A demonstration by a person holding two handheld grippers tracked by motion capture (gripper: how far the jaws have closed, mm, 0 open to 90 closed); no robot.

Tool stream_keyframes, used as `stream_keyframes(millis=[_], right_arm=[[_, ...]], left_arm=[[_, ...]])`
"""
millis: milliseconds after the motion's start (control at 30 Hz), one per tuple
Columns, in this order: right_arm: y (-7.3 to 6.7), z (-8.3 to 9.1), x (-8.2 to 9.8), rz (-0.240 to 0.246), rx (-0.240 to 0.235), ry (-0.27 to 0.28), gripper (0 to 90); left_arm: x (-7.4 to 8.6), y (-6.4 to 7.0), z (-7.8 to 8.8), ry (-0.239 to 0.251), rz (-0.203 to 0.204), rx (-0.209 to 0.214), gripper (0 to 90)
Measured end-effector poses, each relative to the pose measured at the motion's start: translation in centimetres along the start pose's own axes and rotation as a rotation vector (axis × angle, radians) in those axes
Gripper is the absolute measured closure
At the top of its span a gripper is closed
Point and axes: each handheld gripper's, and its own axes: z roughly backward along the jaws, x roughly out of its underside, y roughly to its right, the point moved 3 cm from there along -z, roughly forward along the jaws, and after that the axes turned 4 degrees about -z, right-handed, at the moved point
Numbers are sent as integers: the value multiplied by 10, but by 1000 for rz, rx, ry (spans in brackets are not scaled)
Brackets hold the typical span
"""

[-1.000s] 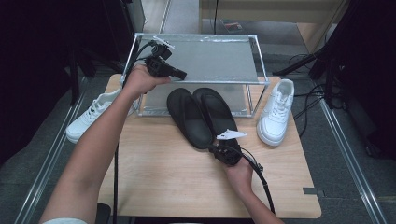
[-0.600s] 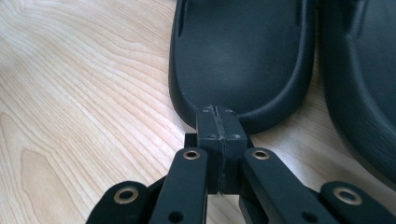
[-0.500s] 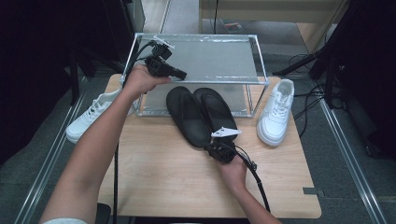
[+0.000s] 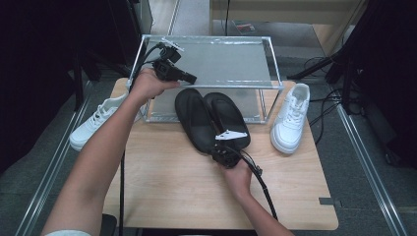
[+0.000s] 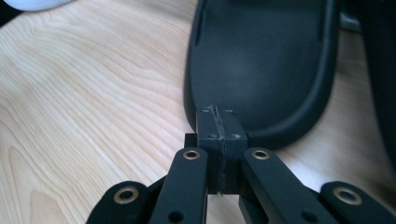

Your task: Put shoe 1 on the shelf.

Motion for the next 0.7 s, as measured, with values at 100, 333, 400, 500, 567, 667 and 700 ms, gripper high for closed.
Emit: stream_keyframes(millis=[100,333,400,500,567,667,700], right_arm=[[-5,-7,-7,13,8,-2,900],[-3,-14,-13,-6,4,8,900],[-2,-16,-14,-13,4,15,900],[-1,-20,-17,-26,-2,20,900],[-1,-21,-19,-31,-3,24,900],[-1,-15,-21,-23,-11,32,900],[-1,-12,-21,-17,-8,36,900]], left_arm=[[0,0,0,0,1,0,889],[0,0,0,1,-1,-1,889],[0,0,0,-1,-2,-2,889],[0,0,0,-3,-4,-5,889],[0,0,0,-2,-4,-5,889],[0,0,0,0,-2,-3,889],[0,0,0,3,0,4,889]])
